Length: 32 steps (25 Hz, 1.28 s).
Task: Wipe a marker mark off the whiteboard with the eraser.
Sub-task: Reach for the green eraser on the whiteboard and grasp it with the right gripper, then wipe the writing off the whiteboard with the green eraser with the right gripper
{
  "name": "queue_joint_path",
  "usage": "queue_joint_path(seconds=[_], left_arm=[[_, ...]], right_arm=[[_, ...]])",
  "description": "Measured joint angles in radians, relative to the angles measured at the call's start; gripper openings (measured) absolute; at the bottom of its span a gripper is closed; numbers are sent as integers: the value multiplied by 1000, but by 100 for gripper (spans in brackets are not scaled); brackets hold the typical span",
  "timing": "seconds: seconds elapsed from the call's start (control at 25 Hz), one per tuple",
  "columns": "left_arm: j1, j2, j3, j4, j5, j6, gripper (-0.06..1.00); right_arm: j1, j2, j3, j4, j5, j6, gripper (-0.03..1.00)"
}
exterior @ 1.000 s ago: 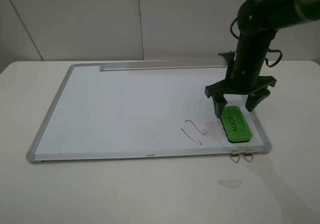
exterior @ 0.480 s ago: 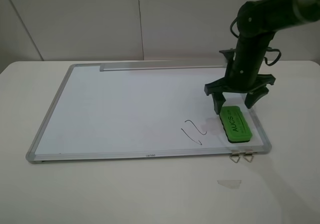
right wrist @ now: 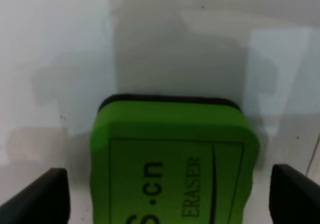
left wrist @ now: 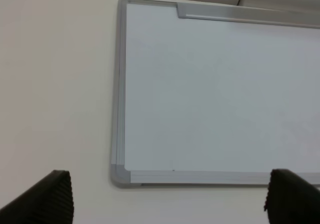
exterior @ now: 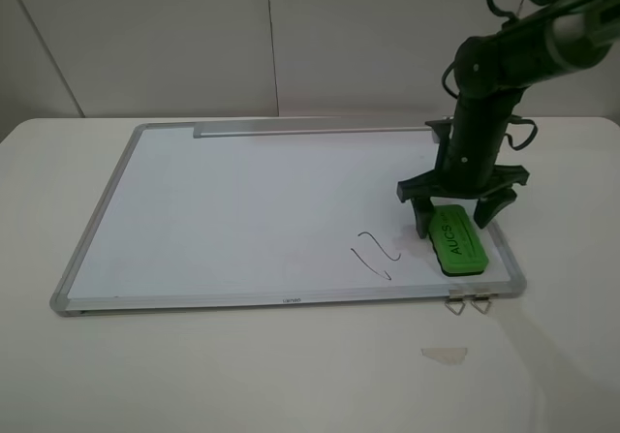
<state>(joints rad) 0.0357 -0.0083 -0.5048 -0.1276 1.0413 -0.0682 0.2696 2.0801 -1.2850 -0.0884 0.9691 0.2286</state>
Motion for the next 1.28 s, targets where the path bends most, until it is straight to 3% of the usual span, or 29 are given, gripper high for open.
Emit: queue_joint_path(seconds=[0.44,0.52,0.64,1.12,1.28], left_arm=[[0,0,0,-1,0,1,78],[0,0,0,-1,0,1,78],[0,0,0,-1,0,1,78],[0,0,0,-2,0,3,78],[0,0,0,-2,0,4,78]], right_arm=[[0,0,47,10,-47,1,80],[0,-1,47,10,-43,-6,75],[0,-1,47,11,-33,-12,59],[0,-8,49,-1,-31,-17,59],[16,-63,50,-25,-28,-67,59]])
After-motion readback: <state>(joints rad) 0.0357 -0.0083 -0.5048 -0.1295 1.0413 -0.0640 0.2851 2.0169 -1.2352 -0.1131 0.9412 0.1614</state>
